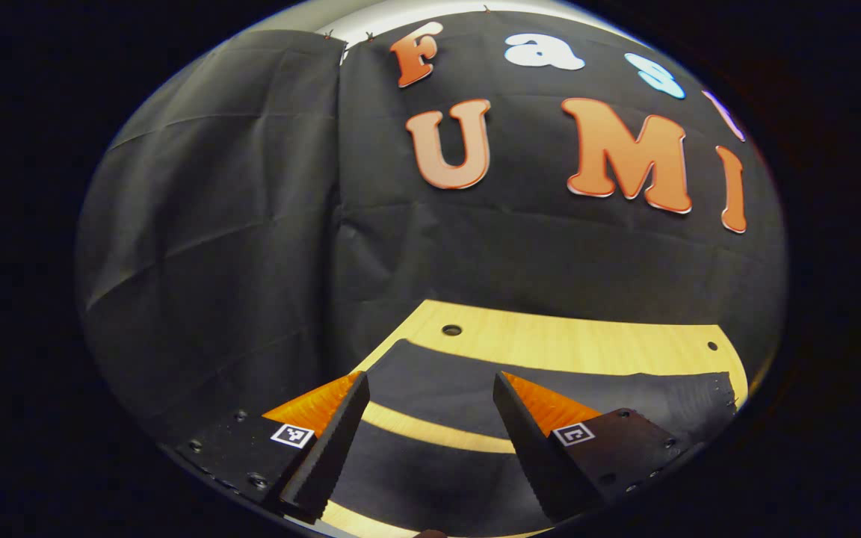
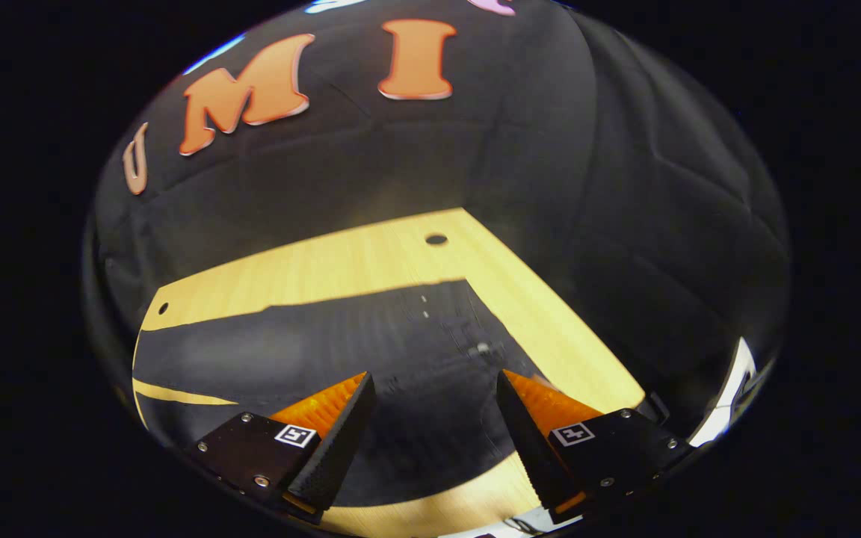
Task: Grasp the waist and the cuffs of the jeans and fold them to make the two legs overlap; first hold the waist and fold one-third of the jeans toward the cuffs, then hold the cuffs and fold the remaining one-third in the same direction to finish folding.
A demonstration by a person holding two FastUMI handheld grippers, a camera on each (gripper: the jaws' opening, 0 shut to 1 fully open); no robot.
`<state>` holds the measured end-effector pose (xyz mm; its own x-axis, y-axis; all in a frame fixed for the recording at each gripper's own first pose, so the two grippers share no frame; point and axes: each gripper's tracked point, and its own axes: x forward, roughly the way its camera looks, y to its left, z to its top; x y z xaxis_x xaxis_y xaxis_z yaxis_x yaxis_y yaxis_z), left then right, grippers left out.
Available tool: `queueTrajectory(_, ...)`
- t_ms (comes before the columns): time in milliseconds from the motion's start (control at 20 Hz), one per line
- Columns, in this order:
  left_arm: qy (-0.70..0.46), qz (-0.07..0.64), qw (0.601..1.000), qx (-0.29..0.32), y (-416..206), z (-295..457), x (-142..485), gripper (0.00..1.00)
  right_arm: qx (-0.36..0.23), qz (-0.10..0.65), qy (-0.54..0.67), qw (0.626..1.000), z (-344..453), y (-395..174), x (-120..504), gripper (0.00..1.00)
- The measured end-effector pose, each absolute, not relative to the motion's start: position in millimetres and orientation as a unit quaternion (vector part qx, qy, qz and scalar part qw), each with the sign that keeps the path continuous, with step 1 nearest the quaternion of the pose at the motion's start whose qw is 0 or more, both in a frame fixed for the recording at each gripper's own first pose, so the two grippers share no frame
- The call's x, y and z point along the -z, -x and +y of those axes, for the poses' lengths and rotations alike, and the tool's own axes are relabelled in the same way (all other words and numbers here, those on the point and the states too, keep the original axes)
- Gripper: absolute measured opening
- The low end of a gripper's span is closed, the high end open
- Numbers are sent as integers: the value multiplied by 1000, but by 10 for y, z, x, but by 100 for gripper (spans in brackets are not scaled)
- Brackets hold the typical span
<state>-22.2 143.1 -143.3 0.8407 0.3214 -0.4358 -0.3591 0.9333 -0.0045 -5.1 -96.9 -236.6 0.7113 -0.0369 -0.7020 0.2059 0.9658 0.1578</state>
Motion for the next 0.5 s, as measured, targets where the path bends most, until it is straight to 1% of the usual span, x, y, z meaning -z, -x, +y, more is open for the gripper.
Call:
queueTrajectory(250, 83, 283, 929, -221, 505, 1803, 1858, 100, 100, 437, -173, 877, -1317, 166, 2809, 97)
queueTrajectory(500, 127, 355, 892, -248, 760, 2019, 2292, 100, 116, 502, -246, 821, -1406, 322, 3190, 96)
